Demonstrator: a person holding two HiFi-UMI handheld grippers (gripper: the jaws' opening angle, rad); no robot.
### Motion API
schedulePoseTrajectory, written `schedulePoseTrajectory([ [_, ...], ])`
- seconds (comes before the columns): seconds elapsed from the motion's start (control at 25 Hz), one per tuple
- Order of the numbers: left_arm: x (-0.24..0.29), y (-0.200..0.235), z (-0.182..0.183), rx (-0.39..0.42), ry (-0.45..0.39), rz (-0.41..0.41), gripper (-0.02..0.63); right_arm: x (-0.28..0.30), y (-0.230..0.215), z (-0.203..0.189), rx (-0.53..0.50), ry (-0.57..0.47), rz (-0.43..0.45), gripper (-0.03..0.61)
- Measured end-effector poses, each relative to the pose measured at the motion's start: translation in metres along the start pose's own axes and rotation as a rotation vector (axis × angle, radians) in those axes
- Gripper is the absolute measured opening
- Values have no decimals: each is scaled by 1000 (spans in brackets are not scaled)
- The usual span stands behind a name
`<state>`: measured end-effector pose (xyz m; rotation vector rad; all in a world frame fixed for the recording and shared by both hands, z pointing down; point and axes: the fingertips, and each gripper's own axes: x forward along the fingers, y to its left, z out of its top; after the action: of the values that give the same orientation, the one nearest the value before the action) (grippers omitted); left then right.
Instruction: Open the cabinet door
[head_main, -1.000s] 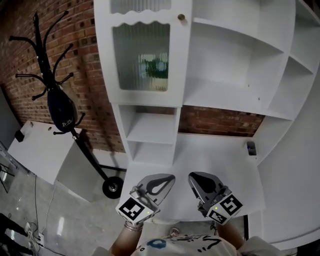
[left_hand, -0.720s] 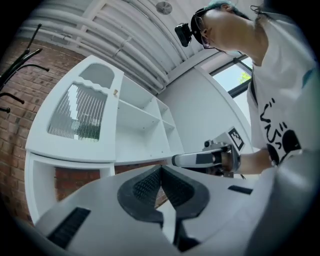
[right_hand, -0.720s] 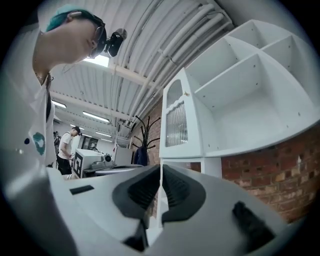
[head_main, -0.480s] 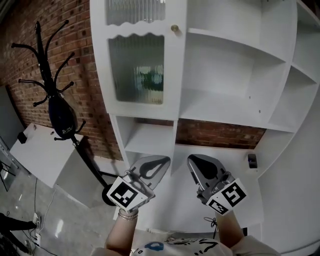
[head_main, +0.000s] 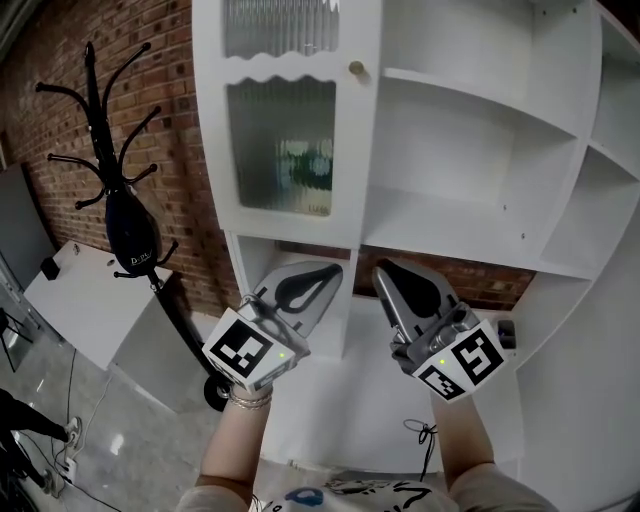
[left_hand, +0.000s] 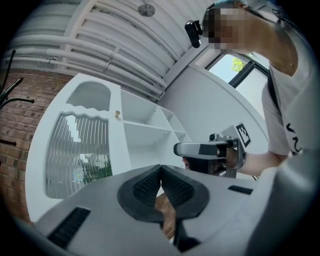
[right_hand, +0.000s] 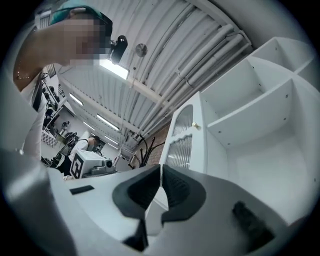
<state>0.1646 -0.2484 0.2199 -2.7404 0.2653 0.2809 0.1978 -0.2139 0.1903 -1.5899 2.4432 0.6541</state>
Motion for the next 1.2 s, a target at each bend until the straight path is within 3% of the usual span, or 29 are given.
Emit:
schedulePoseTrajectory([
  [0.32,17,10,37,16,-70,-24,15,24,-11,32,-41,-43,53,29],
  [0.76,45,45,73,131,-98,121,15,39,-43,62,-91,-101,87,29],
  [1.2,53,63,109,237,-118,120,15,56,-62,88,-120,-126,29,29],
])
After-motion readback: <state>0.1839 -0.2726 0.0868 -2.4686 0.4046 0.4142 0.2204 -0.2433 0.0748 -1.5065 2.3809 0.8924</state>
